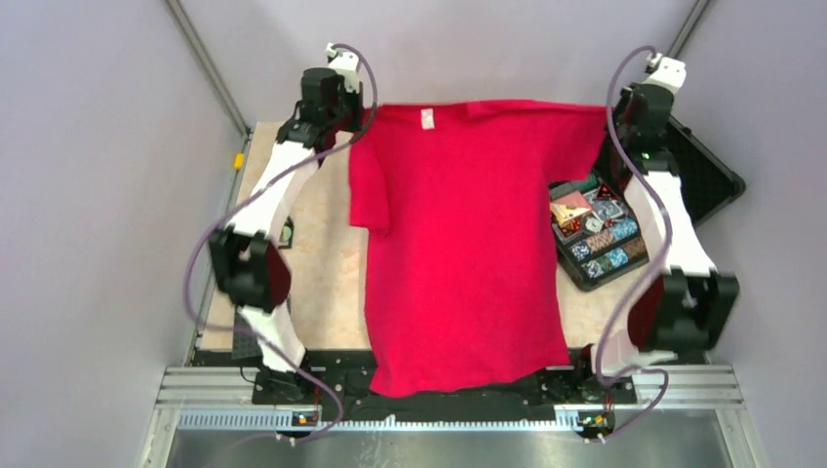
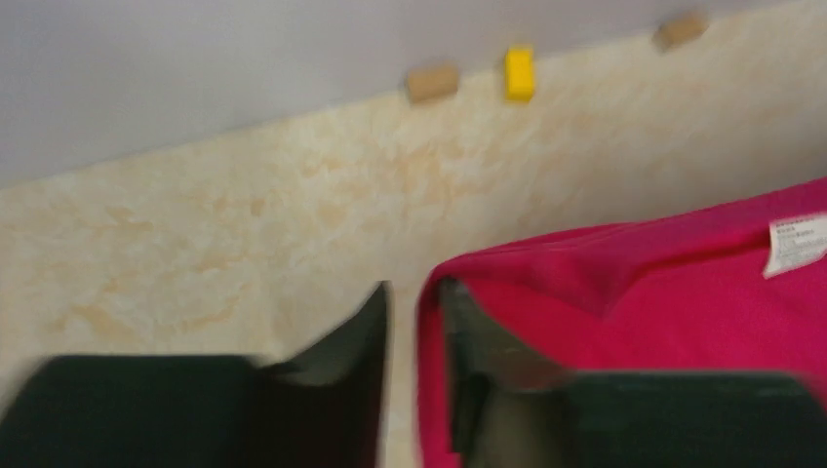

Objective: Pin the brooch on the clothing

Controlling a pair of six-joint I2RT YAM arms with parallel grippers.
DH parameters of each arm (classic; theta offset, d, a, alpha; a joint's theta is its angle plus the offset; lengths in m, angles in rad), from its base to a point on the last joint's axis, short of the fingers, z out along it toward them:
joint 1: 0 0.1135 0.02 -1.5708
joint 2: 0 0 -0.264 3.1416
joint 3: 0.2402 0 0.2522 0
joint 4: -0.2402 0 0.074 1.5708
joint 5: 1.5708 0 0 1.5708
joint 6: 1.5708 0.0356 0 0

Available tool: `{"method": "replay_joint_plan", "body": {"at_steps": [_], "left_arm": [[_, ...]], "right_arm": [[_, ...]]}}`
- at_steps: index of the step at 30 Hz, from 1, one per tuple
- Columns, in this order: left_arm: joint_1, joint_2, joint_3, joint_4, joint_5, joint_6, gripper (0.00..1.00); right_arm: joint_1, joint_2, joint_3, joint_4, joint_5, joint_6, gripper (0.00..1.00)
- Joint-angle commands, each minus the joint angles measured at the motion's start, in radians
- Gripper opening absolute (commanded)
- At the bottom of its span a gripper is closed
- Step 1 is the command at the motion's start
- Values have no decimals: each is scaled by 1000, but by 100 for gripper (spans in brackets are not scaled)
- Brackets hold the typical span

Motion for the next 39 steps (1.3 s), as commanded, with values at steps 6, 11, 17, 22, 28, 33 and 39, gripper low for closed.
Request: {"method": "replay_joint_plan", "body": {"at_steps": [6, 11, 17, 22, 28, 33, 39], "left_arm": [[90, 338, 349, -148, 213, -126, 69], [91, 180, 132, -56, 241, -187, 73], [92, 4, -172, -78, 232, -306, 73], [99, -146, -499, 9, 266, -406, 68], [107, -197, -698, 39, 267, -489, 53], [112, -158, -740, 120, 309, -543, 41], [112, -116, -718, 159, 266, -542, 35]], "right_arm": [[-100, 416, 268, -96, -197, -25, 60], [-100, 313, 194, -109, -272, -26, 75], [-96, 90, -11, -97, -442, 54, 75], [-86, -108, -212, -36, -562, 150, 75], [-23, -247, -359, -29, -558, 189, 75], [5, -247, -385, -69, -551, 171, 72], [14, -241, -403, -70, -552, 176, 70]]}}
